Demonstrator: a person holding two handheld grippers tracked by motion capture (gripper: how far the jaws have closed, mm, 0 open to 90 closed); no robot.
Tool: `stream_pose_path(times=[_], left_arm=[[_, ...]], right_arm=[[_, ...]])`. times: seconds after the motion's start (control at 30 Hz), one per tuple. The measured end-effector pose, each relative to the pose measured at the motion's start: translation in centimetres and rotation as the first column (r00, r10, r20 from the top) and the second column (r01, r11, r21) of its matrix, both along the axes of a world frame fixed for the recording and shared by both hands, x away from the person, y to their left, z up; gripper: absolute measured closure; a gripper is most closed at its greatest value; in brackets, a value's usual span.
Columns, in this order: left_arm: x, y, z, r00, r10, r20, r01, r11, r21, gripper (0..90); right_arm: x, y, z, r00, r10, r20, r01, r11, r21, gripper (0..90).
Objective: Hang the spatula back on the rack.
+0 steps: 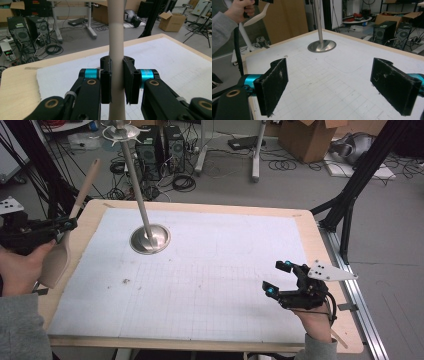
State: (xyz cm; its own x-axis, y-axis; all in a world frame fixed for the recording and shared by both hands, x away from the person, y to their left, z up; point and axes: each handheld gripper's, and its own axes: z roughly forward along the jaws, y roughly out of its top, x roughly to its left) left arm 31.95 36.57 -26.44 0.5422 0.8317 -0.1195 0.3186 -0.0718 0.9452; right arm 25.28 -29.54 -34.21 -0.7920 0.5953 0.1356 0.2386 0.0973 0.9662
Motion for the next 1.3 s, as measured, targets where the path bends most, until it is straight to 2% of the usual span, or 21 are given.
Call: stream_pose_path(times=[0.43,0.73,0.97,1.3], left_arm=[[0.4,0.3,0.4,0.9999,0.011,0.006,-0.011,0.9999,-0.008,78.0],[0.4,0.6,1.3,0.9998,0.011,0.017,-0.011,0.9998,-0.015,78.0],[0.3,0.8,2.0,0.9995,0.001,0.033,0.0,0.9991,-0.042,78.0],[0.3,0.5,3.2,0.9988,0.004,0.05,-0.001,0.9988,-0.049,78.0]], right_arm=[[0.1,-0.1,-0.1,1.0,-0.003,-0.007,0.003,1.0,0.002,13.8],[0.2,-0.1,-0.2,1.0,-0.001,-0.007,0.001,1.0,0.001,13.8],[0.1,-0.1,-0.2,0.9999,-0.001,-0.01,0.001,1.0,-0.003,13.8],[0.2,0.1,-0.3,0.9999,0.003,-0.015,-0.003,1.0,-0.007,13.8]])
